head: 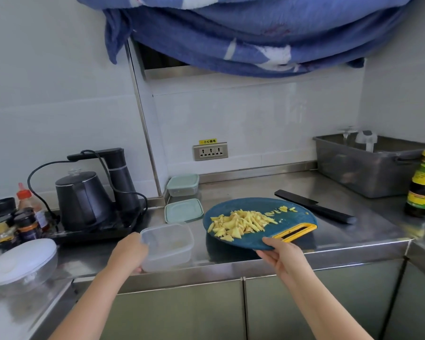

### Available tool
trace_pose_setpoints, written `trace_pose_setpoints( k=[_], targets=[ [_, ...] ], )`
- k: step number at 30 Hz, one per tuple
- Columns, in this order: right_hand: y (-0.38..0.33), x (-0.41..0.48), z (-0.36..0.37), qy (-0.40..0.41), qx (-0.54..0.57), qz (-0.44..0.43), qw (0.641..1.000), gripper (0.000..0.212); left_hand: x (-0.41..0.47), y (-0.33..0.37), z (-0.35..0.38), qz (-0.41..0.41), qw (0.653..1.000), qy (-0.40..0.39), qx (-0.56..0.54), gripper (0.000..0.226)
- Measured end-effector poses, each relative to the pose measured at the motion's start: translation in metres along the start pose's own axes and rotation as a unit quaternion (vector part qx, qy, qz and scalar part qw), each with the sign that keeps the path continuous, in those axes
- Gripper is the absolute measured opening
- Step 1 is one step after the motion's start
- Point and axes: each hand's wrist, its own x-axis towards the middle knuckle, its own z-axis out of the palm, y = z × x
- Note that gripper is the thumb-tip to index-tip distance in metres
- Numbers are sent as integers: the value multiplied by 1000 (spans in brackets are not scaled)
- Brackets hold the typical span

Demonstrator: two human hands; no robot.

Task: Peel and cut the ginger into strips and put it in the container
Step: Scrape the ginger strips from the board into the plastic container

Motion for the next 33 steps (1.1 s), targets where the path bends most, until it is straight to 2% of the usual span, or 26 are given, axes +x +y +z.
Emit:
trace_pose_setpoints(
  k=[4,7,13,16,19,21,22,23,24,25,27,28,29,30,33],
  targets=[
    [-21,6,3,-35,29,-16,999,24,3,14,7,9,999,-19,-30,25],
    [-39,13,5,-54,3,-39,998,20,4,30,18,11,997,-42,-66,27],
    [-94,31,0,-88,-28,-56,994,11,12,80,50,-11,986,-108,-130,48],
    [-126,42,1,-95,-53,-62,992,10,14,113,63,1,973,-148,-175,43],
    [-149,52,4,-102,-82,-68,989,8,20,140,67,13,974,-171,-149,18],
    [-160,60,3,-112,-90,-68,987,9,36,151,67,26,984,-140,-107,19],
    [-164,64,2,-119,-89,-63,987,10,44,154,65,20,986,-112,-124,27],
    [-168,68,0,-126,-88,-55,987,11,53,158,63,4,976,-92,-197,35],
    [-171,72,-3,-132,-89,-45,986,12,60,163,59,-30,942,-96,-320,42],
    [-174,75,-5,-138,-93,-36,985,13,65,169,56,-64,881,-140,-447,50],
    [-177,84,-7,-148,-109,-18,983,21,69,181,49,-117,717,-247,-641,67],
    [-177,89,-7,-153,-120,-9,981,22,69,186,48,-129,659,-279,-686,68],
    [-177,94,-6,-156,-131,-3,979,23,70,189,50,-128,628,-294,-709,64],
    [-176,100,-4,-158,-143,2,977,23,73,192,53,-126,612,-293,-724,57],
    [-173,116,9,-164,-180,10,970,28,86,196,66,-144,594,-254,-750,44]
  ],
)
